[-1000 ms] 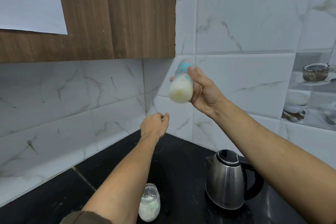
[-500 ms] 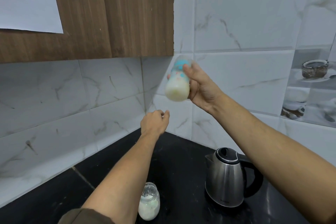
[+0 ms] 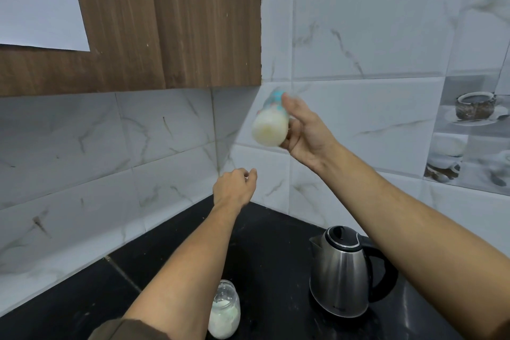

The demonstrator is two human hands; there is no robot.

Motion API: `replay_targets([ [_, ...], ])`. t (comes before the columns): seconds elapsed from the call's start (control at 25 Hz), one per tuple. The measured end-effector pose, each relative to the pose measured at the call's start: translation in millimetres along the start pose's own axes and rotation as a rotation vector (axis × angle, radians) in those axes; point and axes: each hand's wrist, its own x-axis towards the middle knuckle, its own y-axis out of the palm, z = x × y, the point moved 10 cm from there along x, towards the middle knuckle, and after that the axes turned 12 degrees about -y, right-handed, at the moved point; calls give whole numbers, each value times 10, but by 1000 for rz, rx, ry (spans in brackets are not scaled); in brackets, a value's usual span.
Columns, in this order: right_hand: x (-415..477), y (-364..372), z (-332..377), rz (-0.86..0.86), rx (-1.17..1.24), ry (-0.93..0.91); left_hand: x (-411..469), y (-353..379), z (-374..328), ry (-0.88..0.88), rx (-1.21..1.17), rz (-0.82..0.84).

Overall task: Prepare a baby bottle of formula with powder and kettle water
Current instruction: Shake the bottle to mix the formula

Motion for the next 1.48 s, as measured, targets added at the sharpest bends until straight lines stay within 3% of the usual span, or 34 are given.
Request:
replay_targets([
  [0.08, 86, -320, 0, -306, 153, -16, -12, -8, 35, -5, -5, -7],
  [0.16, 85, -381, -41, -360, 188, -14, 5, -33, 61, -14, -2, -12],
  [0.2, 58, -312, -51, -286, 110, 14, 21, -38, 65, -13, 4, -12],
  [0.28, -27, -9, -81, 24, -90, 47, 27, -24, 34, -7, 14, -8],
  [0.36, -114, 218, -79, 235, -119, 26, 11, -11, 0, 0, 16, -5],
  [0.4, -104, 224, -36, 205, -70, 1, 5, -12, -7, 0, 15, -5],
  [0.52, 42, -152, 22, -215, 121, -65, 6, -19, 14, 0, 9, -14],
  [0.6, 88, -321, -13, -383, 243, -90, 14, -35, 54, -8, 7, -17],
  [0.68, 78, -225, -16, -279, 182, -41, 34, -41, 76, -16, 7, -17],
  [0.8, -89, 230, -75, 215, -126, 50, 19, -44, 26, -14, 27, -21],
  [0.84, -125, 294, -96, 300, -152, 52, 4, -47, 8, -15, 26, -20],
  [0.92, -61, 203, -31, 191, -74, -6, -5, -44, 1, -9, 19, -14],
  [1.04, 78, -224, 151, -262, 174, -158, 6, -38, 64, -21, 9, -6],
  [1.12, 88, -334, 177, -355, 226, -179, 24, -81, 86, -28, 14, -16],
  [1.16, 73, -270, 163, -280, 151, -142, 31, -99, 80, -22, 20, -25],
  [1.28, -121, 206, -32, 238, -142, -11, 0, -104, 6, -2, 39, -23],
  [1.32, -169, 256, -71, 320, -171, 0, -14, -94, -8, -4, 34, -18],
  [1.4, -117, 97, 1, 157, -97, -59, -30, -83, -30, 2, 19, -10],
  [1.48, -45, -239, 151, -229, 67, -164, -29, -72, -20, 6, 8, -14],
])
